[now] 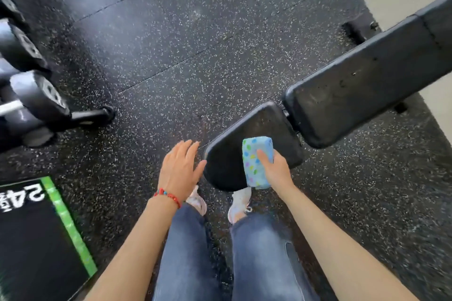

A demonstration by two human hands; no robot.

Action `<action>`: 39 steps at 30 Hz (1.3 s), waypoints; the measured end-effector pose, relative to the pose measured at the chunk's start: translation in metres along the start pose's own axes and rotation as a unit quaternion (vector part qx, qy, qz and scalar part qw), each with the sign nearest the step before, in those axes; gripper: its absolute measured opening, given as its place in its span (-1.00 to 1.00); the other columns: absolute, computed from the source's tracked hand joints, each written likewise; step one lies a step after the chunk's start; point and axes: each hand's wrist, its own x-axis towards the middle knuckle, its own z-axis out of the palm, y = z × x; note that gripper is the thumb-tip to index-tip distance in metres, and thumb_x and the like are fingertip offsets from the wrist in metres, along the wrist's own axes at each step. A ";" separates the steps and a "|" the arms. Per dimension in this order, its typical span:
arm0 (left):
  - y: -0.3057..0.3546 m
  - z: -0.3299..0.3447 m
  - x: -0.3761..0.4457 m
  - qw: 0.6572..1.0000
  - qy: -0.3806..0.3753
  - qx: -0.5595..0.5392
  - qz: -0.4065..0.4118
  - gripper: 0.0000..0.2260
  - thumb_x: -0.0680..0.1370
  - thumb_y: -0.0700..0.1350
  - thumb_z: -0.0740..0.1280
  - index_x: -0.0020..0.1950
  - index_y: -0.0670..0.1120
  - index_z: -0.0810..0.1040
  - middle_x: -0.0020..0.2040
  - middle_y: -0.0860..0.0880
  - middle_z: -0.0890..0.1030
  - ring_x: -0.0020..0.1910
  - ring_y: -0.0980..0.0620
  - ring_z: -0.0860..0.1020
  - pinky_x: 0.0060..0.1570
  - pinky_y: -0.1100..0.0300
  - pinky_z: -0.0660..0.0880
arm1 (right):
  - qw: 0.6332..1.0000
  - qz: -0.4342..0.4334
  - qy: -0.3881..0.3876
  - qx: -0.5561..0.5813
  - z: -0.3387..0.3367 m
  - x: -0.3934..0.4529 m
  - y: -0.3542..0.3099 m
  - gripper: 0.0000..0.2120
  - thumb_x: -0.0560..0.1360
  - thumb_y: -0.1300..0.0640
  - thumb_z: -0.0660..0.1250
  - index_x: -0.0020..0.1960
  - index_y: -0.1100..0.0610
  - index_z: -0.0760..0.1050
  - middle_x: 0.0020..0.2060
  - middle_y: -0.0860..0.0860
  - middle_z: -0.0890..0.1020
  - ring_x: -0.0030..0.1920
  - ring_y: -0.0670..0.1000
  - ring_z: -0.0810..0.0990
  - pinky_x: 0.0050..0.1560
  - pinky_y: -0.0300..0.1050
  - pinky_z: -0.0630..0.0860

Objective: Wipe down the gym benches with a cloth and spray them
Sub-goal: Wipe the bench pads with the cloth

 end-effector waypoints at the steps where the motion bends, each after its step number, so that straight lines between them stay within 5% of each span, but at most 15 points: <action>1: -0.001 0.011 -0.002 1.000 0.006 -0.007 -0.010 -0.57 0.52 -0.11 0.35 0.32 -0.29 0.42 0.30 -0.29 0.45 0.32 -0.28 0.37 0.29 -0.14 0.31 | 1.000 0.001 -0.011 -0.009 0.004 0.007 0.009 -0.74 0.54 0.00 0.24 0.09 0.16 0.48 -0.01 0.11 0.60 0.02 0.09 0.57 0.07 0.07 0.52; 7: -0.010 0.079 -0.002 0.998 0.029 -0.034 -0.032 -0.58 0.44 -0.20 0.44 0.23 -0.35 0.48 0.18 -0.34 0.53 0.19 -0.34 0.49 0.16 -0.20 0.41 | 0.996 -0.027 -0.037 -0.071 0.035 0.045 0.057 -0.82 0.54 -0.03 0.23 -0.02 0.08 0.45 -0.09 0.06 0.58 -0.09 0.01 0.55 -0.15 -0.17 0.43; 10: -0.015 0.114 0.009 0.998 0.046 -0.041 -0.015 -0.60 0.51 -0.10 0.32 0.24 -0.34 0.47 0.20 -0.33 0.53 0.19 -0.32 0.49 0.14 -0.19 0.44 | 0.993 -0.057 -0.027 -0.095 0.049 0.066 0.082 -0.83 0.53 -0.03 0.24 -0.03 0.08 0.44 -0.06 0.09 0.56 -0.07 0.02 0.54 -0.13 -0.15 0.42; 16: -0.024 0.173 0.027 0.997 0.067 -0.032 0.012 -0.54 0.53 -0.03 0.12 0.30 -0.30 0.43 0.28 -0.29 0.47 0.27 -0.29 0.44 0.18 -0.19 0.42 | 0.976 -0.150 0.073 -0.140 0.062 0.084 0.122 -0.63 0.51 -0.04 0.27 0.26 0.08 0.41 -0.03 -0.10 0.44 -0.02 -0.16 0.41 -0.06 -0.36 0.26; 24: -0.030 0.224 0.035 0.993 0.113 -0.025 0.021 -0.55 0.55 -0.05 0.13 0.36 -0.29 0.36 0.37 -0.28 0.37 0.36 -0.26 0.33 0.23 -0.25 0.35 | 0.930 -0.159 0.228 -0.242 0.088 0.084 0.132 -0.48 0.50 -0.19 0.08 0.27 0.18 0.34 0.03 0.08 0.51 0.03 0.11 0.47 -0.04 0.03 0.43; 33: -0.031 0.239 0.036 0.988 0.154 0.009 0.019 -0.54 0.55 -0.06 0.15 0.36 -0.31 0.35 0.39 -0.30 0.33 0.38 -0.28 0.29 0.30 -0.23 0.28 | 0.854 -0.304 0.266 -0.329 0.069 0.112 0.134 -0.51 0.49 -0.08 0.19 0.06 0.39 0.46 -0.24 0.24 0.54 -0.26 0.24 0.54 -0.35 0.03 0.48; 39: -0.033 0.236 0.042 0.986 0.162 0.011 0.035 -0.54 0.55 -0.05 0.15 0.35 -0.31 0.35 0.39 -0.30 0.33 0.38 -0.29 0.28 0.31 -0.24 0.27 | 0.865 -0.177 0.387 -0.265 0.041 0.143 0.132 -0.52 0.55 -0.10 0.16 0.14 0.33 0.40 -0.01 0.25 0.52 0.00 0.26 0.49 -0.17 0.05 0.33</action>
